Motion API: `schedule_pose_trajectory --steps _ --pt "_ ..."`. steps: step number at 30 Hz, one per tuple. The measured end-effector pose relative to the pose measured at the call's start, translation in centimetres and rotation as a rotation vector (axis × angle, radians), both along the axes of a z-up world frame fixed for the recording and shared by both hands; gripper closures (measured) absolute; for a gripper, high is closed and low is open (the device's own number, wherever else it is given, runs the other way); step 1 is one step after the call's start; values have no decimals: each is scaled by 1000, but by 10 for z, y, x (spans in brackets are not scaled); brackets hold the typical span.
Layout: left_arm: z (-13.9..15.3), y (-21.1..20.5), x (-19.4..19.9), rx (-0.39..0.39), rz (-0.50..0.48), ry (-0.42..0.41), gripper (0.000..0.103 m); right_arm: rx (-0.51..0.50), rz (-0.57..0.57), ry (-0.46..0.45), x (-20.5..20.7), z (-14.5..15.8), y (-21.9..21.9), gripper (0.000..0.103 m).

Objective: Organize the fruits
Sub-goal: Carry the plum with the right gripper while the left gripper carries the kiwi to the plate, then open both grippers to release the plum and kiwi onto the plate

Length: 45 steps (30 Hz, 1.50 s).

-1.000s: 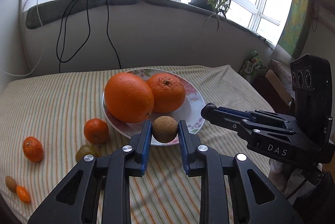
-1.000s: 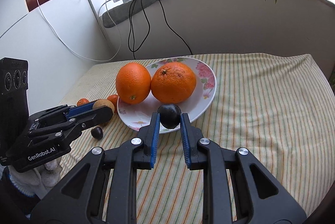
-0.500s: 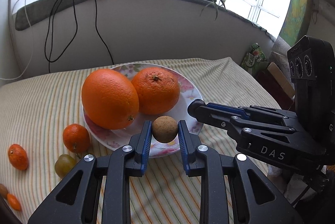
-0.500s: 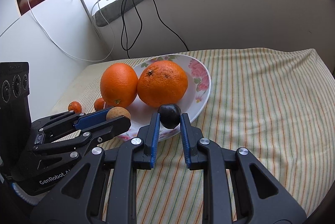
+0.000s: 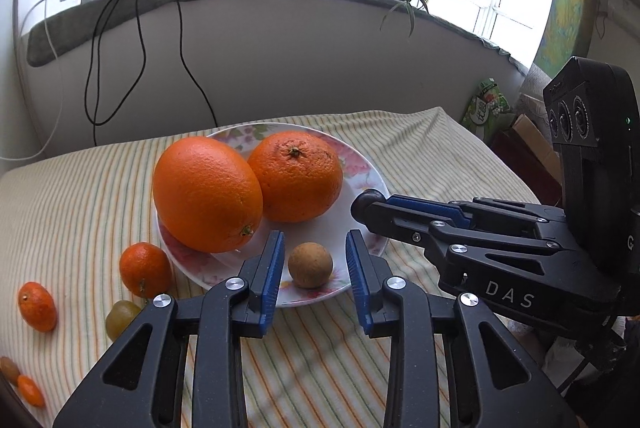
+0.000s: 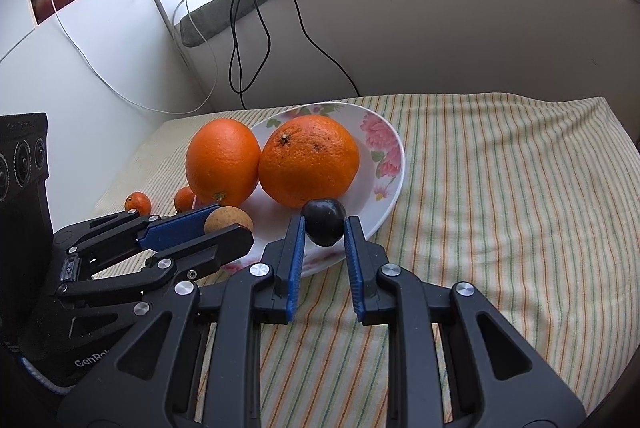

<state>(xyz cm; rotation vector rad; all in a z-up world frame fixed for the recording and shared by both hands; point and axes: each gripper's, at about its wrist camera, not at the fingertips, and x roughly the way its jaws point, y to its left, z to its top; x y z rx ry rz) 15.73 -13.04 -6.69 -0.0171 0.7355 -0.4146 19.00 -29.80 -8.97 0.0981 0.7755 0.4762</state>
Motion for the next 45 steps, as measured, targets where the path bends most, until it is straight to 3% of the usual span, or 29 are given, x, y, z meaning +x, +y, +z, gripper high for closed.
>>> schedule_pose_trajectory --steps 5,9,26,31,37,45 --pt "0 4 0 0 10 0 64 4 -16 4 -1 0 -1 80" --pt "0 9 -2 -7 14 1 64 2 -28 -20 -5 3 -2 53" --pt "17 32 -26 -27 43 -27 64 1 -48 -59 -20 21 -6 45" --pt "24 47 -41 -27 67 -49 64 1 -30 -93 -34 33 1 34" --pt "27 80 -57 -25 124 -63 64 13 17 -119 -48 42 16 25" --pt "20 142 -78 -1 247 -55 64 2 107 -119 -61 41 50 24"
